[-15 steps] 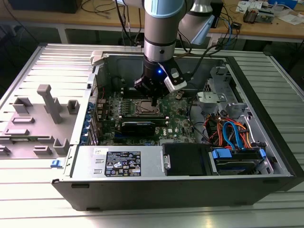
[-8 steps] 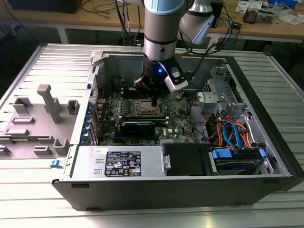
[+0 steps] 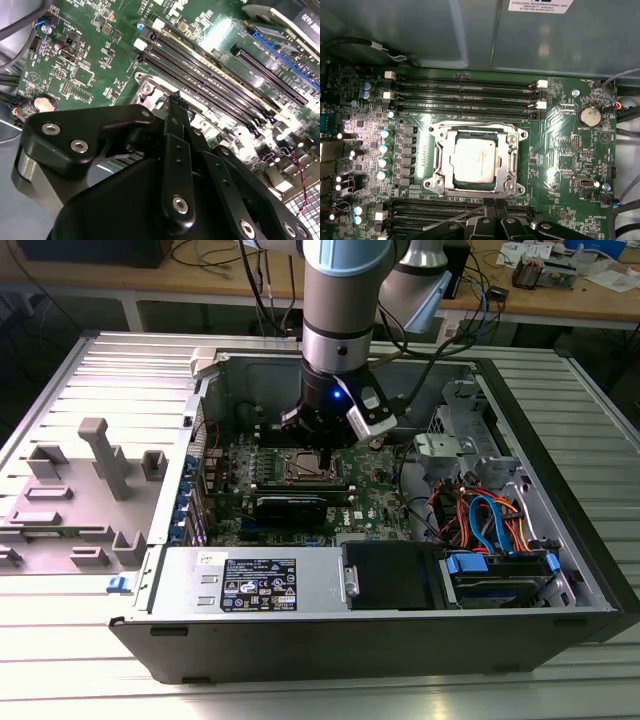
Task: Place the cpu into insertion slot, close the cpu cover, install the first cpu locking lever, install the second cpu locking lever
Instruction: 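Install the second cpu locking lever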
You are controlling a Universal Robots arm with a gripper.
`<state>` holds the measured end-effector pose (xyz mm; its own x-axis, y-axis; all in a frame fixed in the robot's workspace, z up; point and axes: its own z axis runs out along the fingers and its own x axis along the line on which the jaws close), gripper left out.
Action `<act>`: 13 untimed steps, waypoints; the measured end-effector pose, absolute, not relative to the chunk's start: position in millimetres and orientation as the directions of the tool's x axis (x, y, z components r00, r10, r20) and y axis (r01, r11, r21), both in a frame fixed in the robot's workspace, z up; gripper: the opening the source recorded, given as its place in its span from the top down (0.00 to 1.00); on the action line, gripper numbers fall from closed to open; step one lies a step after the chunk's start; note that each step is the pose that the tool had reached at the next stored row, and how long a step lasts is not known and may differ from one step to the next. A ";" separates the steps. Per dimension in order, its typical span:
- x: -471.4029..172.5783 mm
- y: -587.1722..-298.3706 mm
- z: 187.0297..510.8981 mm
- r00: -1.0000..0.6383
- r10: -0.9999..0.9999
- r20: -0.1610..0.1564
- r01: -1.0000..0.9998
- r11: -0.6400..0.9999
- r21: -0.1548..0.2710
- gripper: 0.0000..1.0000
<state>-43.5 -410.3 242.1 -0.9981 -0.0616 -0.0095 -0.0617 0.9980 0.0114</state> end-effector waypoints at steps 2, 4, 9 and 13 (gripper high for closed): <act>-43.5 -411.0 242.1 -0.998 -0.062 -0.009 -0.062 0.998 0.011 0.89; -43.5 -411.1 242.1 -0.998 -0.062 -0.009 -0.062 0.998 0.011 0.89; -43.5 -411.1 242.1 -0.998 -0.062 -0.009 -0.062 0.998 0.011 0.89; -43.6 -411.5 242.1 -0.998 -0.062 -0.009 -0.062 0.998 0.011 0.89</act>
